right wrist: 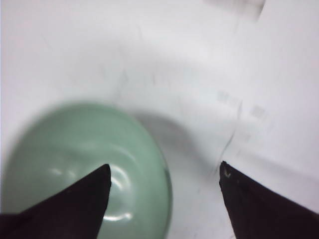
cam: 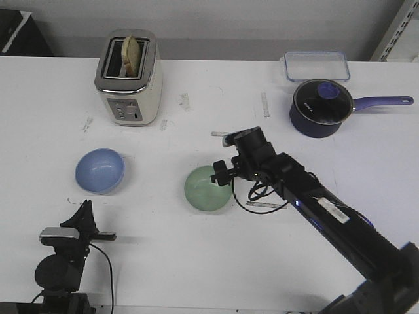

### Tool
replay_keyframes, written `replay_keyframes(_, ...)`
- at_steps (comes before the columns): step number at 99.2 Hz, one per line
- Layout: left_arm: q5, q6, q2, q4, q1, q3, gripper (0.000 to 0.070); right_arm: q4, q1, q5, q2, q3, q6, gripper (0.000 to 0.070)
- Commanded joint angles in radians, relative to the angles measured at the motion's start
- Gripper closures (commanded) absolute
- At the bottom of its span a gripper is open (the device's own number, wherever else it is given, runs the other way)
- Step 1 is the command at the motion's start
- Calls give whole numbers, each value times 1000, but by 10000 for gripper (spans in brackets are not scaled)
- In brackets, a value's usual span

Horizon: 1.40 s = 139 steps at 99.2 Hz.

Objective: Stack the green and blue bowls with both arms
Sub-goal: 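Release the green bowl and retract the right gripper to rest, then reach the left gripper to the light blue bowl and grasp its rim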

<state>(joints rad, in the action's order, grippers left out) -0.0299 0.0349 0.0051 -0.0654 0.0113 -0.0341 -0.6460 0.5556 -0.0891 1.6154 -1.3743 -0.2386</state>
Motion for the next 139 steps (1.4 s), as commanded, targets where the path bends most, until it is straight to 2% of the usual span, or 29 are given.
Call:
replay_keyframes(1, -2, -2, -2, -11, 1, 21, 698, 7, -16, 26, -40, -25, 27, 313)
replay_keyframes(17, -2, -2, -2, -11, 1, 21, 698, -45, -92, 123, -150, -25, 69, 570)
replay_keyframes(27, -2, -2, -2, -11, 1, 21, 698, -92, -158, 146, -204, -16, 88, 693)
replay_keyframes(49, 0, -2, -2, -11, 1, 21, 698, -90, -313, 145, -337, 122, 96, 692)
replay_keyframes(65, 0, -2, -2, -11, 1, 21, 698, 21, -404, 142, -494, 344, 149, 692)
replay_keyframes(78, 0, -2, -2, -11, 1, 21, 698, 149, -456, 141, -650, 556, 159, 692)
replay_keyframes(103, 0, -13, -2, -11, 1, 21, 698, 272, -474, 138, -909, 826, 177, 692)
replay_keyframes(117, 0, -82, -2, -19, 1, 21, 698, 296, -475, 138, -1017, 892, 192, 692)
replay_keyframes(139, 0, -85, -2, -103, 1, -2, 699, 311, -475, 138, -1092, 914, 196, 692)
